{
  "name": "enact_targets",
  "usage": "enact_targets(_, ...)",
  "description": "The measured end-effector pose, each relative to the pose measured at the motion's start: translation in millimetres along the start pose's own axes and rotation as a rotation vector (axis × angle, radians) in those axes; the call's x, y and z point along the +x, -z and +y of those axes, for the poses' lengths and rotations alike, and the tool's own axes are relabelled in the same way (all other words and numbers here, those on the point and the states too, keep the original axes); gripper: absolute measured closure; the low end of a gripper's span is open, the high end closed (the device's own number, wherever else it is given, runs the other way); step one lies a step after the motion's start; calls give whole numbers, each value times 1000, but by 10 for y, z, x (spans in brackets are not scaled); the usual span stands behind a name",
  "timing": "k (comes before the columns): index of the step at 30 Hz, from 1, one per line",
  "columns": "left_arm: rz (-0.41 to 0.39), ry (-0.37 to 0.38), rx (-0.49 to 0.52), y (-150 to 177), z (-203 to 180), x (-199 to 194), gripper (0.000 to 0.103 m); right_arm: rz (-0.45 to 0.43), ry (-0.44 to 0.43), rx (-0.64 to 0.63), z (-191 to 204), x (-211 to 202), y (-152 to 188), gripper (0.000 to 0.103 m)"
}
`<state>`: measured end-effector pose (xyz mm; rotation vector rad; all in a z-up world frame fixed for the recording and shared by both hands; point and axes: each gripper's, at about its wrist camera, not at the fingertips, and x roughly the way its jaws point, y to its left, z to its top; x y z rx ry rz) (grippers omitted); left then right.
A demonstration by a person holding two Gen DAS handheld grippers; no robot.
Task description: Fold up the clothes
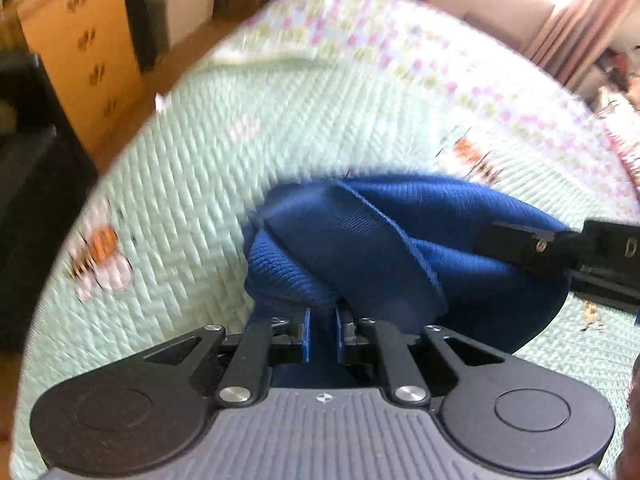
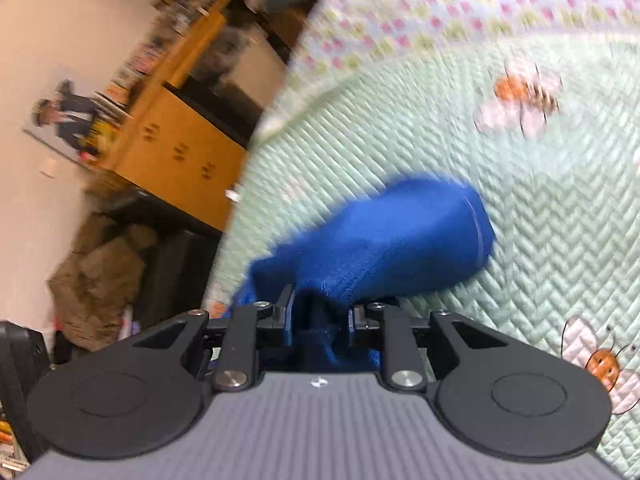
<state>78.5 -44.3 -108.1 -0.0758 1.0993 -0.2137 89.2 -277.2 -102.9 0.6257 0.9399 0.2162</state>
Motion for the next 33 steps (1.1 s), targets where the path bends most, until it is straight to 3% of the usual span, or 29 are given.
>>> enact_targets(5,-98,33,52,21,-195,-782,95,-48,-45,-58,255,-637,1,78)
enact_targets(7,-81,44,74,112,-244,-909,94,-52,-40,-84,291,-820,77,77)
enact_targets(8,-63,25,74,194,-256,-879,89,-29,-28,-70,223,-825,134,69)
enact_targets(9,-40,3,74,275,-266,-833,79,2,-13,-54,140,-813,197,64)
enact_targets(10,6,-37,70,348,-256,-706,71,65,14,-33,7,-742,283,48)
enact_targets(11,61,-77,74,438,-238,-568,62,128,46,-10,-125,-671,374,40)
enact_targets(13,148,-143,70,650,-164,-314,60,248,143,55,-412,-570,588,40)
enact_targets(15,224,-156,56,853,-71,-123,46,333,191,120,-714,-573,812,40)
enact_targets(18,314,-184,66,1102,63,236,42,317,256,217,-1108,-697,1011,40)
enact_targets(21,339,-194,80,1132,76,484,32,249,264,350,-1437,-743,1154,34)
enact_targets(23,344,-185,78,1072,81,719,31,218,239,416,-1614,-569,1131,25)
enact_targets(27,394,-92,36,1004,18,1097,18,224,189,532,-1807,-125,1170,24)
enact_targets(31,428,-83,67,1035,-200,1364,17,252,136,655,-1921,323,1281,24)
enact_targets(33,436,-90,70,1058,-257,1435,19,242,131,651,-1851,430,1341,23)
